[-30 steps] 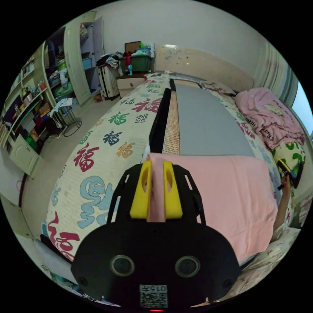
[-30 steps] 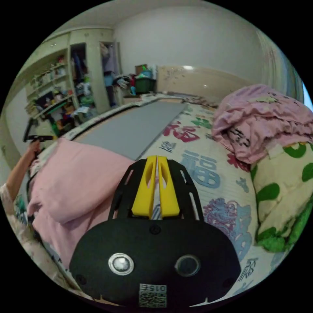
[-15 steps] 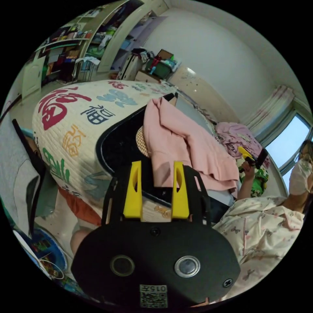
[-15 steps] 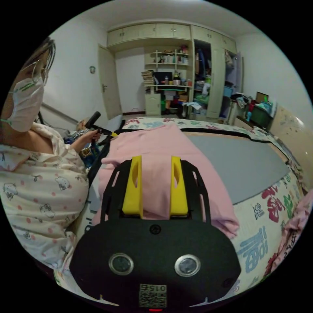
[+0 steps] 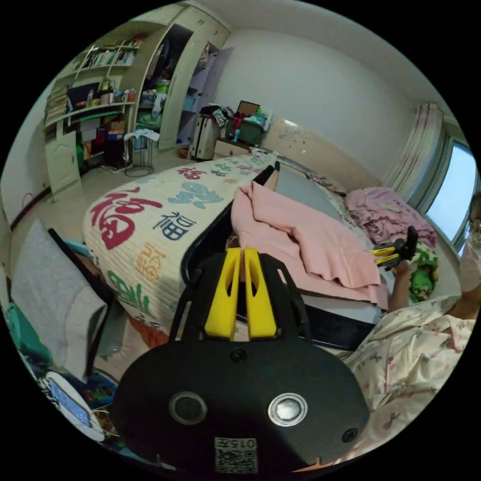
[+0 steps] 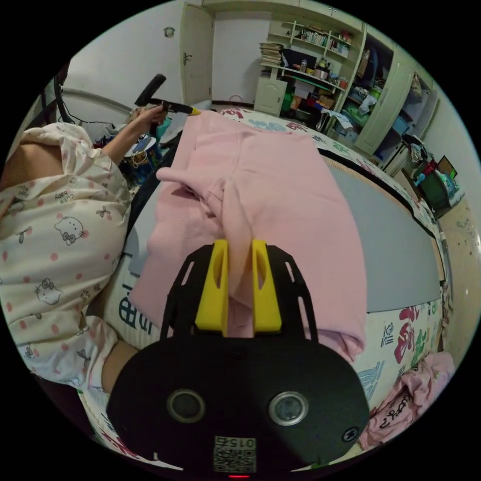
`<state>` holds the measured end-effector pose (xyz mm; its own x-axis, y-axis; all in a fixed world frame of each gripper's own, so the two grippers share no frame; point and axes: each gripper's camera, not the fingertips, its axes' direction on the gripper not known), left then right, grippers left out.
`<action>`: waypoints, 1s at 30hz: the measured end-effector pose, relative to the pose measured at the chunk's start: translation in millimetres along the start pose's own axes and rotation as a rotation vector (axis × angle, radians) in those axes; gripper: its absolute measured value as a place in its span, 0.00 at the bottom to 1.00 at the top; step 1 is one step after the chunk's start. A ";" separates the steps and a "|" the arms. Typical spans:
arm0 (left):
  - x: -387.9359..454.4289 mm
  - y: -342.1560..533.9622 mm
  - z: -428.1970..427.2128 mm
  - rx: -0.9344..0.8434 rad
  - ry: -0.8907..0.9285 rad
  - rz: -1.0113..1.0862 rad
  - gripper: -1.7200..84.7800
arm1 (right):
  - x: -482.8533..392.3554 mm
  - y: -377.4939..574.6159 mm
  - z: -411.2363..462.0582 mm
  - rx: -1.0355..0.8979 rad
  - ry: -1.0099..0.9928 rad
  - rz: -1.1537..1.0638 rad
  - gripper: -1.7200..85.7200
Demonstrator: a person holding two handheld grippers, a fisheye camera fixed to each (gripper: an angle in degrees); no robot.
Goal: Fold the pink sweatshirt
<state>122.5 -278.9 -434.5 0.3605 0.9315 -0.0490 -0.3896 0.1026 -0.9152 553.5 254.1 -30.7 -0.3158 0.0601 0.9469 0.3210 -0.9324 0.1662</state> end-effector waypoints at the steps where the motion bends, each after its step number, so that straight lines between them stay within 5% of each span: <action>1: 0.8 -9.0 -2.0 -0.003 -0.037 0.020 0.02 | -3.6 -0.1 -1.7 0.013 -0.007 -0.006 0.07; 6: -9.8 -34.3 6.3 -0.040 -0.158 0.049 0.02 | -17.6 -3.1 4.5 0.025 -0.025 -0.058 0.08; 10: -28.2 -33.2 58.4 -0.252 -0.102 0.083 0.04 | -20.2 -10.5 18.8 -0.016 -0.076 -0.085 0.11; 13: -24.9 -34.2 30.2 -0.141 -0.171 0.083 0.07 | -18.8 -6.9 16.1 0.009 -0.078 -0.082 0.12; 16: -5.2 -50.4 7.2 -0.028 -0.022 0.152 0.13 | -16.9 -5.2 20.0 0.007 -0.086 -0.090 0.12; 22: 11.3 -96.3 121.6 -0.206 0.401 0.183 0.16 | -9.8 -6.1 22.8 -0.012 -0.076 -0.092 0.11; 30: 5.0 -131.3 205.2 -0.348 0.539 0.176 0.10 | 14.0 6.4 10.6 0.042 -0.079 -0.076 0.08</action>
<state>1.6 -216.1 -232.5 0.7252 0.6096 -0.3201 -0.2176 -0.2382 -0.9465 560.6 252.8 -13.5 -0.2700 0.1592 0.9496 0.3366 -0.9084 0.2480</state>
